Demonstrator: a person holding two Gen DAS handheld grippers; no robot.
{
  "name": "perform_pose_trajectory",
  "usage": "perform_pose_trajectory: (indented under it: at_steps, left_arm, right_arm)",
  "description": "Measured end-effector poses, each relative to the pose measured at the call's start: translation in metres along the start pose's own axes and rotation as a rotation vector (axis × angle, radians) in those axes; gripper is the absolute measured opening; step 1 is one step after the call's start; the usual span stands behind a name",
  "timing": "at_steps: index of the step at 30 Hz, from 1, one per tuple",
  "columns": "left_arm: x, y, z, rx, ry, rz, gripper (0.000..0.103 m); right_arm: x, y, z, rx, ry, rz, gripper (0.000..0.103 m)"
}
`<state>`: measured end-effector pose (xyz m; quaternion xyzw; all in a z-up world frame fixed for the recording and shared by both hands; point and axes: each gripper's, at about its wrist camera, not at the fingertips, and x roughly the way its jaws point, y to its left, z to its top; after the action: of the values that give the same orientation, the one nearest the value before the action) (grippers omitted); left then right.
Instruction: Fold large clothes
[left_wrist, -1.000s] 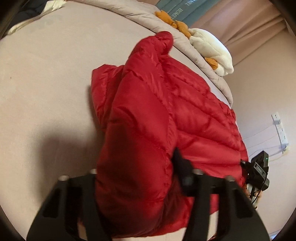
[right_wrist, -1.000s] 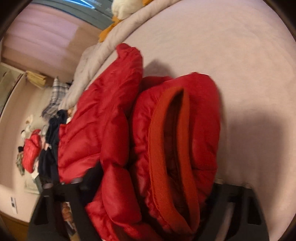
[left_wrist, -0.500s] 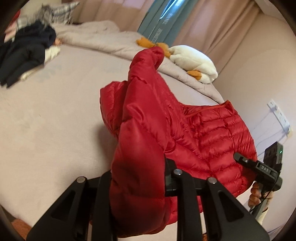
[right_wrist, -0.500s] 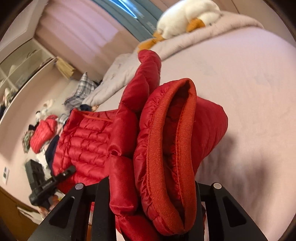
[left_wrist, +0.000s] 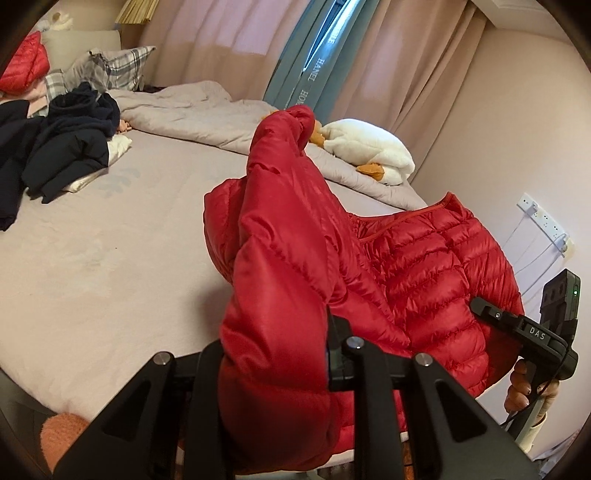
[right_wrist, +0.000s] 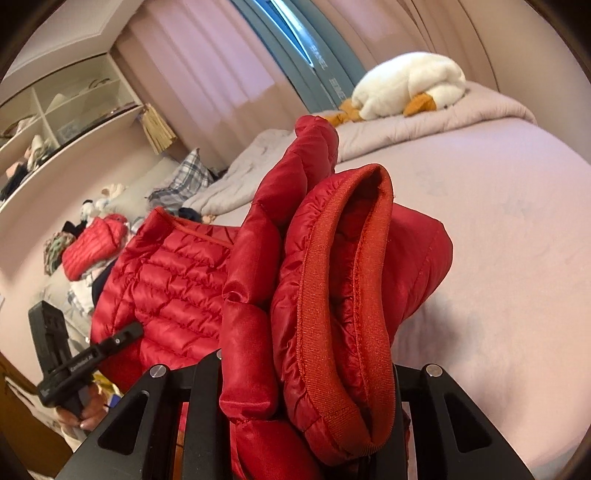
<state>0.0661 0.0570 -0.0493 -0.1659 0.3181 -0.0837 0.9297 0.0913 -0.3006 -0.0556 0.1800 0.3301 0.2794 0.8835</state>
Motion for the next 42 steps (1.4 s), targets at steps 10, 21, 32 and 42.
perform_pose_trajectory:
  at_steps: [10, 21, 32, 42]
  left_arm:
    - [-0.010, 0.003, -0.014, 0.010, 0.010, 0.040, 0.022]
    - [-0.016, 0.000, -0.017, 0.026, 0.000, 0.059, 0.022]
    - [-0.019, -0.011, -0.008, 0.086, -0.088, 0.098, 0.022]
    - [0.015, -0.016, 0.030, 0.122, -0.136, 0.099, 0.022]
  right_arm:
    - [0.006, 0.007, -0.006, -0.011, -0.008, -0.028, 0.031]
    - [0.008, 0.010, -0.007, -0.022, -0.012, -0.042, 0.031]
    - [0.010, 0.014, 0.005, -0.069, -0.059, -0.020, 0.031]
    - [0.025, 0.019, 0.039, -0.117, -0.100, -0.057, 0.031]
